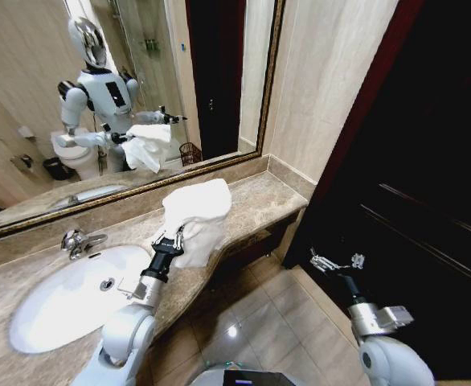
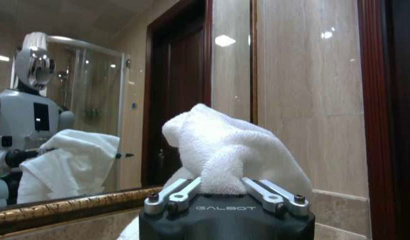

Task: Discard the used towel into the hamper.

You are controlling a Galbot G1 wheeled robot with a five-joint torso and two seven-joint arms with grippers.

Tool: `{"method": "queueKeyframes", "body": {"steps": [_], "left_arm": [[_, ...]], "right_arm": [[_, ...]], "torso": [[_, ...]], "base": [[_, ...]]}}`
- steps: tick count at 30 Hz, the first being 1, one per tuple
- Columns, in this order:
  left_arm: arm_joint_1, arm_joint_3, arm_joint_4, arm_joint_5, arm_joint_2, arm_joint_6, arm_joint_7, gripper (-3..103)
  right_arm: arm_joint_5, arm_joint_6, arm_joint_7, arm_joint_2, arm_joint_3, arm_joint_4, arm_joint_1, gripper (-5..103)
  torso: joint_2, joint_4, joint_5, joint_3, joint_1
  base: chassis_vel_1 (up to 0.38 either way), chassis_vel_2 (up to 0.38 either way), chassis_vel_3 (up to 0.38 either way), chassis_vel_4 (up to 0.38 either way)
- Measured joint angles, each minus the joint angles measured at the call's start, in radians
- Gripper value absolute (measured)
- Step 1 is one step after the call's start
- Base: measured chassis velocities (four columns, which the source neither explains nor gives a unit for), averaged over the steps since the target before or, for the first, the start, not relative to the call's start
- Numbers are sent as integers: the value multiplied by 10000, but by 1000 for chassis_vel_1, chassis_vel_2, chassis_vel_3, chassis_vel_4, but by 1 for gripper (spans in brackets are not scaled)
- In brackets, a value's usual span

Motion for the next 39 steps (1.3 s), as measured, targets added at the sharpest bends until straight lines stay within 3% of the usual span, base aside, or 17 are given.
{"method": "queueKeyframes", "body": {"steps": [27, 39], "left_arm": [[9, 189, 225, 340, -130, -287, -204, 7], [-18, 197, 280, 351, -104, -317, -241, 7]], "right_arm": [[128, 145, -239, 109, -7, 19, 96, 100], [228, 41, 81, 90, 326, -23, 306, 100]], "torso": [[2, 2, -1, -2, -5], [-1, 1, 0, 1, 3]], "base": [[76, -74, -80, 72], [-45, -44, -34, -37]]}}
